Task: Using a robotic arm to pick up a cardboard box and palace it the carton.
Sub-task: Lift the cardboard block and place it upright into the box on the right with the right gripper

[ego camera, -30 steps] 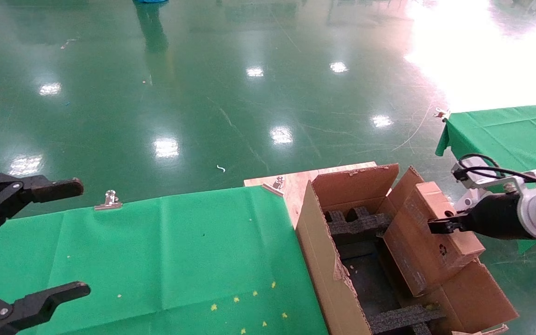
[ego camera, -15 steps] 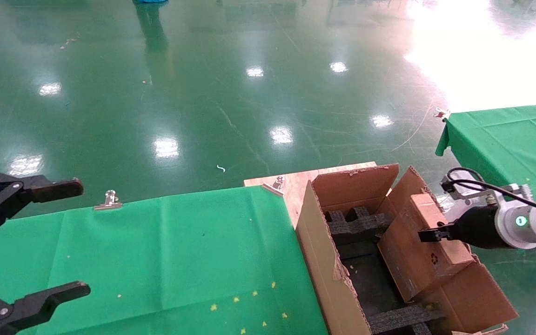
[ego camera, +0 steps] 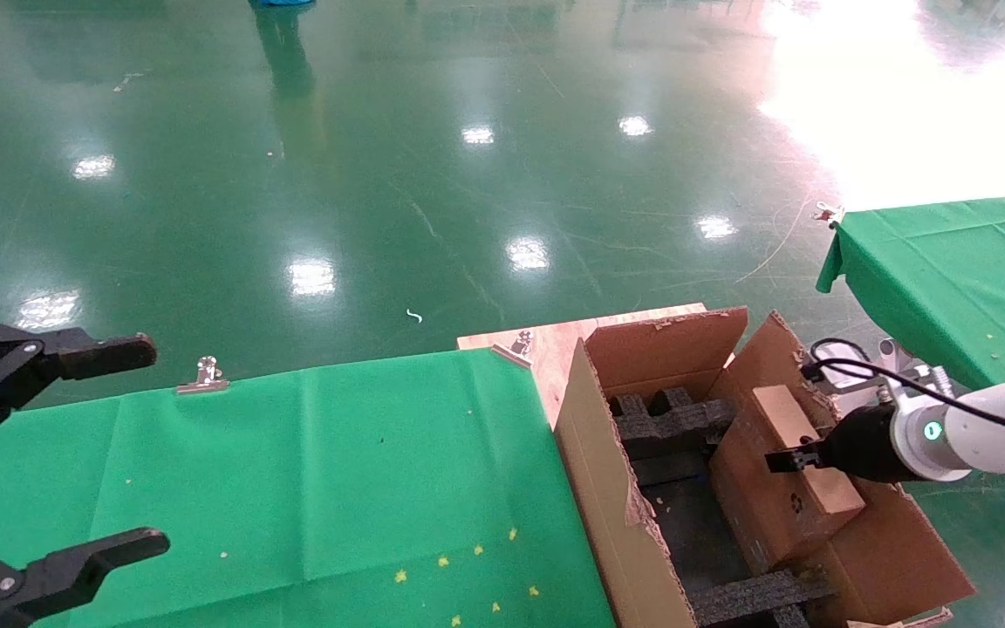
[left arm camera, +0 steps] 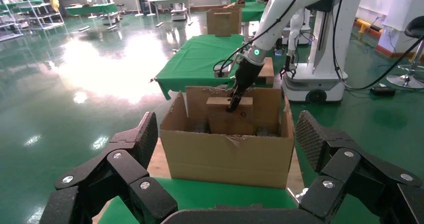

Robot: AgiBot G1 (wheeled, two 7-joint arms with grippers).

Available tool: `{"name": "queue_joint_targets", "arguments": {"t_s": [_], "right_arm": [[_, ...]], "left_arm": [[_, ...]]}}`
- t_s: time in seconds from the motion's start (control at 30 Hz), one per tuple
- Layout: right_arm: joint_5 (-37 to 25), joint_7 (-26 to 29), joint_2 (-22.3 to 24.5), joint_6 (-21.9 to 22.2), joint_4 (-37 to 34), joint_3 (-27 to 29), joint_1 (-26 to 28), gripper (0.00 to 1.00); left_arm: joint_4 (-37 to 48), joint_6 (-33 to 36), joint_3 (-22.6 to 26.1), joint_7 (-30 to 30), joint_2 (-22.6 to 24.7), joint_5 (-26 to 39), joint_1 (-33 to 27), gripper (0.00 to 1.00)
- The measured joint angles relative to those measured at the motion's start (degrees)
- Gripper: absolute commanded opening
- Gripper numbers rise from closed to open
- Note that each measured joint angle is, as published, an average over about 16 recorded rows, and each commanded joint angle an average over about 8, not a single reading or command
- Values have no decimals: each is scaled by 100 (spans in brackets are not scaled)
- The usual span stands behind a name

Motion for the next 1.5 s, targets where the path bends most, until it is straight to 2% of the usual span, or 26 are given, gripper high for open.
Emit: {"name": "queue_joint_targets", "arguments": {"t_s": [0.53,0.6,0.8,0.87,1.5], "right_arm": [[434,-407,-345,94,-545,22,-446,0],[477,-453,-367,86,-579,28,-475,11],[559,-542,-405,60,-631,43,-523,86],[570,-555,-410,54,-637,46,-529,100],[546,-532,-382,43,-603,46,-501,100]], "left_arm": [[0,-1,1,1,-1,-1,0,100],[1,-1,1,1,-1,-1,0,100],[1,-1,1,1,-1,-2,1,100],[1,-2,1,1,-1,-2,1,100],[2,-2,2,2,-1,-2,1,100]]}}
